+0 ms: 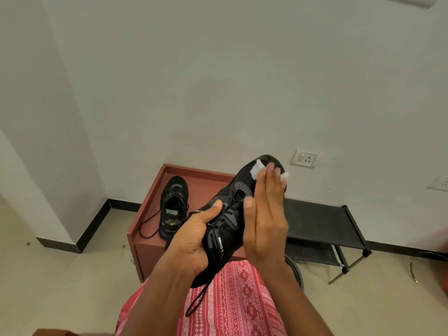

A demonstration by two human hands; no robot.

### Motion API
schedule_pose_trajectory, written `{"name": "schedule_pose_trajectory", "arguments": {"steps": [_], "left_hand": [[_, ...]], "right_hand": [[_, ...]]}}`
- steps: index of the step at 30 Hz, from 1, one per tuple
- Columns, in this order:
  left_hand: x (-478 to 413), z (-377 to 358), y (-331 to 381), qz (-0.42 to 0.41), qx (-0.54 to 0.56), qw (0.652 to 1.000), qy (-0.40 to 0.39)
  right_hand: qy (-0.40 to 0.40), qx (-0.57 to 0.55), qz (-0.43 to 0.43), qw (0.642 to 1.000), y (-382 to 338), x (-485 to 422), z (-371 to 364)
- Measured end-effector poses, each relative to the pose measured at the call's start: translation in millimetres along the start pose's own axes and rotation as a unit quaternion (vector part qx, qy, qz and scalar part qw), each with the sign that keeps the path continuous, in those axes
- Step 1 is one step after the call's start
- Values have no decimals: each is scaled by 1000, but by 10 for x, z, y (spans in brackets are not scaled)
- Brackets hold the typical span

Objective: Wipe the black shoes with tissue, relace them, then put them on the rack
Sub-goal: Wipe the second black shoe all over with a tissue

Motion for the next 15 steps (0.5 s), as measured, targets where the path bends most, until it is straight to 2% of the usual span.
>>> {"name": "schedule_pose_trajectory", "arguments": {"steps": [2,6,8,12,15], "left_hand": [[22,-17,-45,-11,-14,1000,4],[-38,44,-59,-87,-69,993,40],[-27,41,-73,-119,-118,984,51],[15,-3,-166,-167,-221,958,80],[13,0,-194,-194,-243,947,77]], "right_hand": [[11,-4,-36,999,108,-285,57],[13,19,-85,996,244,-466,92],[3,52,-60,997,169,-424,68],[-93,108,60,988,-99,-221,-92],[-132,90,66,985,-97,-179,-105]]}}
Point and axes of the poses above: each hand's wrist, its own x-axis away from the middle knuckle, its own z-axis out of the back of the hand, y = z × x, the point moved 1 cm from there along -x, towards the middle knuckle, and after that the axes turned 3 degrees about y, right-handed, at the moved point
